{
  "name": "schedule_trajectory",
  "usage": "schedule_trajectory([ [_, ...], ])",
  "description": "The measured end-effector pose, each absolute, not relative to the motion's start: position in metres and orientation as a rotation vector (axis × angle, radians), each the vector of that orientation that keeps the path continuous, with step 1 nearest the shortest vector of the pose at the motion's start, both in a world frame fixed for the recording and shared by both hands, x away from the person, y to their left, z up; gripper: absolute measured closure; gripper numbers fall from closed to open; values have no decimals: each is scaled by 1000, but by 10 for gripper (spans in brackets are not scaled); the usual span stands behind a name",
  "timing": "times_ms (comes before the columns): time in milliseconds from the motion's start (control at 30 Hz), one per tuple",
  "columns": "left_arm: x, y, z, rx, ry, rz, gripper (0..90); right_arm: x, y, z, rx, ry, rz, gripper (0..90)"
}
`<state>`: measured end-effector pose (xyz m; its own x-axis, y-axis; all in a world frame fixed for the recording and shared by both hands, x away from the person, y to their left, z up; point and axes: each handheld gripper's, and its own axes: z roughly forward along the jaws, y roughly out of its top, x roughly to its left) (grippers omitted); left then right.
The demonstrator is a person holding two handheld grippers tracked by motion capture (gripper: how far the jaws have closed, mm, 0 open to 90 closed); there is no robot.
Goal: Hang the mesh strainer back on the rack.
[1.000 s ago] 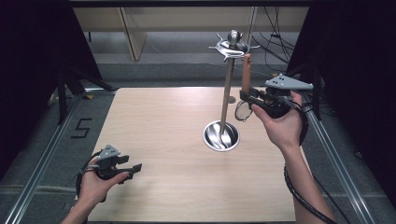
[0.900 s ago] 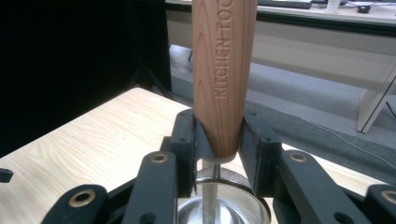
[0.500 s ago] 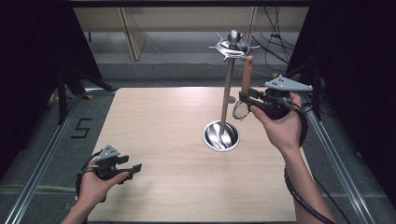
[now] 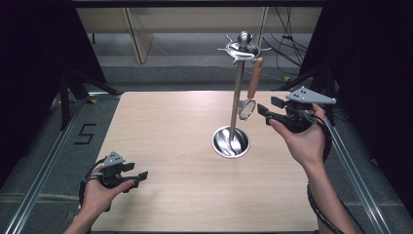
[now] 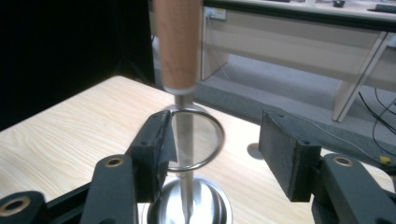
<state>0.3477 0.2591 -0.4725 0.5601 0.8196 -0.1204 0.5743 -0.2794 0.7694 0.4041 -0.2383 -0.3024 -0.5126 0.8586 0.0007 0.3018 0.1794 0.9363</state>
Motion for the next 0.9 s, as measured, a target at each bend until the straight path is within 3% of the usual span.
schedule_trajectory([
  [400,347,259,-473,1969,1124,386,311,403,-254,-331,1157,1935,1252,440],
  [900,348,258,-475,1971,1133,377,310,391,-282,-407,1376,2016,1114,462],
])
